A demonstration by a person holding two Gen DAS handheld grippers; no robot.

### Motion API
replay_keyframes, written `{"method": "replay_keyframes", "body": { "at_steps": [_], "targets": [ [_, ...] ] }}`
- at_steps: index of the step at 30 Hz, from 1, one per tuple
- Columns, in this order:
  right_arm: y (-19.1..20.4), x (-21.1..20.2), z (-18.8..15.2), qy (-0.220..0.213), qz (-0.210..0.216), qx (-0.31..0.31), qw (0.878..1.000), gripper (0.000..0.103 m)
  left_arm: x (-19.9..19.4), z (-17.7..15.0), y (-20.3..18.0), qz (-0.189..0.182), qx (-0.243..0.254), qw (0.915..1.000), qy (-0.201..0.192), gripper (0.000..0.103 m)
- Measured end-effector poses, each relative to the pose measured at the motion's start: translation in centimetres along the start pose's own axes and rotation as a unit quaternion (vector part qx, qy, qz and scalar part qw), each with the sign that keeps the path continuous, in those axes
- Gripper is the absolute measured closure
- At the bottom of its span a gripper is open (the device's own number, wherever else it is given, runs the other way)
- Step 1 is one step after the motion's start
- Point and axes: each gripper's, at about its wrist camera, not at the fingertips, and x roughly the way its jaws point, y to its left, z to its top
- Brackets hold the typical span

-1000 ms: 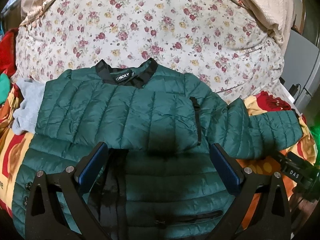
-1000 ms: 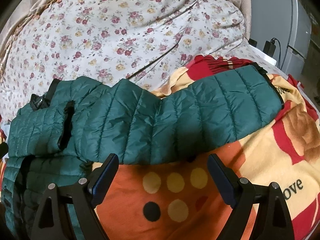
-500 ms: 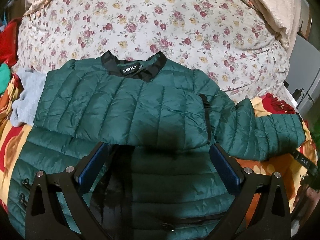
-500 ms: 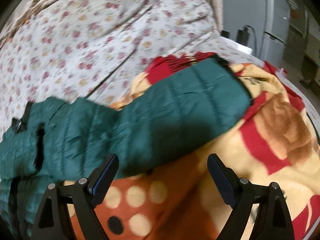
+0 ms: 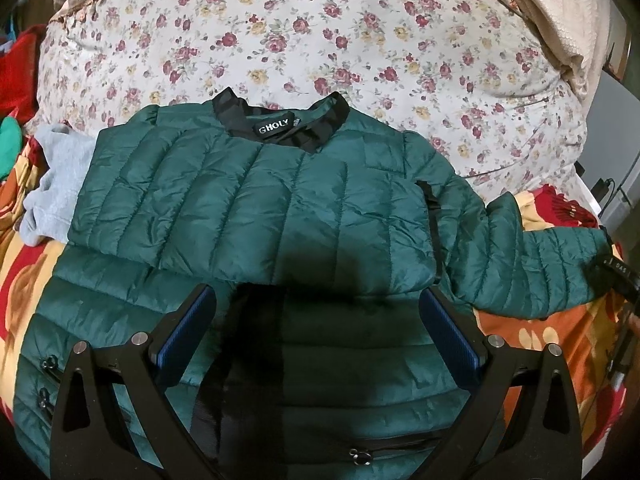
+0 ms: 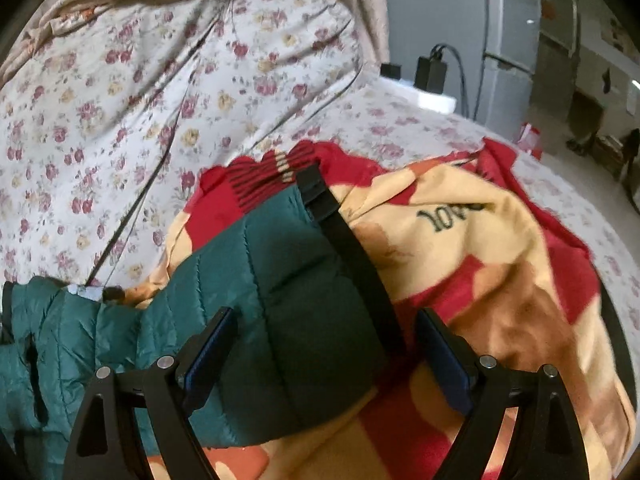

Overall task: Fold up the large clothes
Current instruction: 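Close the right gripper on the green sleeve cuff, then carry the sleeve with the right gripper across the jacket toward the collar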

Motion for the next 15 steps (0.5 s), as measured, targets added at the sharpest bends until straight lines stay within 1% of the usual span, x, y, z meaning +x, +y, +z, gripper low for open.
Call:
{"method": "replay_keyframes", "body": {
  "at_steps": [1, 2, 4, 5, 7, 10, 15],
  "targets": [
    [0.0, 0.3, -0.1, 0.004, 0.008, 0.000, 1.000, 0.016, 0.0, 0.0, 0.1, 0.000, 0.000, 1.0000, 0.001, 0.001],
    [-0.1, 0.4, -0.4, 0.005, 0.013, 0.000, 1.000, 0.030, 0.1, 0.0, 0.2, 0.000, -0.001, 1.0000, 0.001, 0.001],
    [0.0, 0.5, -0.9, 0.006, 0.019, -0.003, 1.000, 0.052, 0.1, 0.0, 0.4, 0.001, 0.000, 1.0000, 0.002, 0.001],
    [0.1, 0.2, -1.2, -0.002, 0.024, -0.005, 1.000, 0.062, 0.1, 0.0, 0.5, 0.001, 0.000, 1.0000, 0.002, 0.001],
    [0.5, -0.5, -1.6, -0.009, 0.039, -0.013, 0.999, 0.076, 0.0, 0.1, 0.6, 0.003, 0.000, 1.0000, 0.001, 0.001],
    [1.9, -1.8, -1.8, -0.013, 0.053, -0.033, 0.998, 0.077, -0.3, 0.4, 1.0, 0.010, 0.002, 0.9999, -0.004, 0.001],
    [5.7, -5.2, -2.2, -0.033, 0.099, -0.074, 0.992, 0.078, -0.9, 1.3, 2.2, 0.033, 0.008, 0.9993, -0.015, 0.001]
  ]
}}
